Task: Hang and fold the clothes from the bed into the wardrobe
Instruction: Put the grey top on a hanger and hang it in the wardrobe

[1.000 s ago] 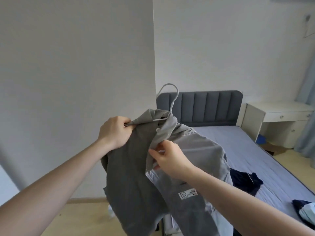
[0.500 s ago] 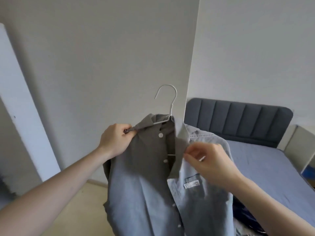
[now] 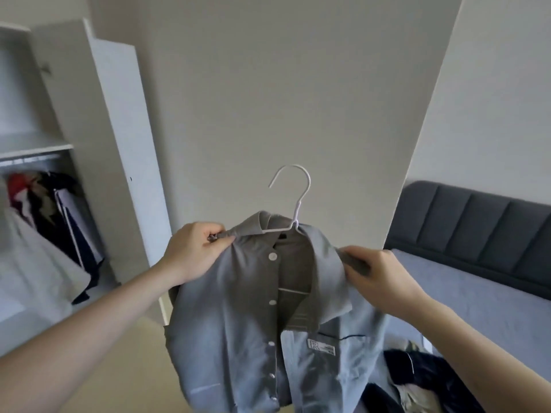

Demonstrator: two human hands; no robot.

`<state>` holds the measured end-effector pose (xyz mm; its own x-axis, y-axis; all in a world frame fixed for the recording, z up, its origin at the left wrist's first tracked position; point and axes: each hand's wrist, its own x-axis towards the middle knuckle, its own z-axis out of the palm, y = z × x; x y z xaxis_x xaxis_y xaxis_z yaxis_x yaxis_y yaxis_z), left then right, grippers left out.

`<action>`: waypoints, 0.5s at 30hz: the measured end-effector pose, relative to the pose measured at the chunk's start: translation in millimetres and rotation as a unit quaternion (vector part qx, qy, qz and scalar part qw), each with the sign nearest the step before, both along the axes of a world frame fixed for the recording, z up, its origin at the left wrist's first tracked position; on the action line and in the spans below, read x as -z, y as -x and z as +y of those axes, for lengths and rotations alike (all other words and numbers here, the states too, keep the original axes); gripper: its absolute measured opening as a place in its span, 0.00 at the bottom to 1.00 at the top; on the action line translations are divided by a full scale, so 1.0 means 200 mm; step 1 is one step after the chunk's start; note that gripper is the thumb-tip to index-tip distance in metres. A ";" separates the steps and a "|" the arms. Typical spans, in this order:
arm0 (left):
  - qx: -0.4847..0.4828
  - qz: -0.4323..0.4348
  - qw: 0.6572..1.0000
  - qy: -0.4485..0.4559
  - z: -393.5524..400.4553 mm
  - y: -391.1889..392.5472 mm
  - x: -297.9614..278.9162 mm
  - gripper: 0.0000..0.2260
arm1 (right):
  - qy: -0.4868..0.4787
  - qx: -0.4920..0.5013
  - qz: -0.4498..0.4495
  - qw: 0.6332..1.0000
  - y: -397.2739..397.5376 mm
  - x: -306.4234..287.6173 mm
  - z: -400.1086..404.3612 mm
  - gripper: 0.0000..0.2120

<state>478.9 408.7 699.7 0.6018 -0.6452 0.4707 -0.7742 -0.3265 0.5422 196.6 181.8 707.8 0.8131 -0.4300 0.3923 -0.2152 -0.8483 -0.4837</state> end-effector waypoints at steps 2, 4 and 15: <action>-0.010 -0.004 1.000 -0.019 0.06 -0.05 0.01 0.17 | 0.004 -0.040 0.015 0.999 -0.17 -0.02 0.08 0.08; -0.026 -0.018 0.999 -0.039 0.11 -0.11 0.00 0.16 | 0.008 -0.066 0.031 0.997 -0.36 -0.03 0.15 0.06; -0.098 0.014 0.993 -0.060 0.64 -0.77 0.02 0.19 | 0.052 -0.161 0.026 0.985 -1.47 -0.04 0.81 0.06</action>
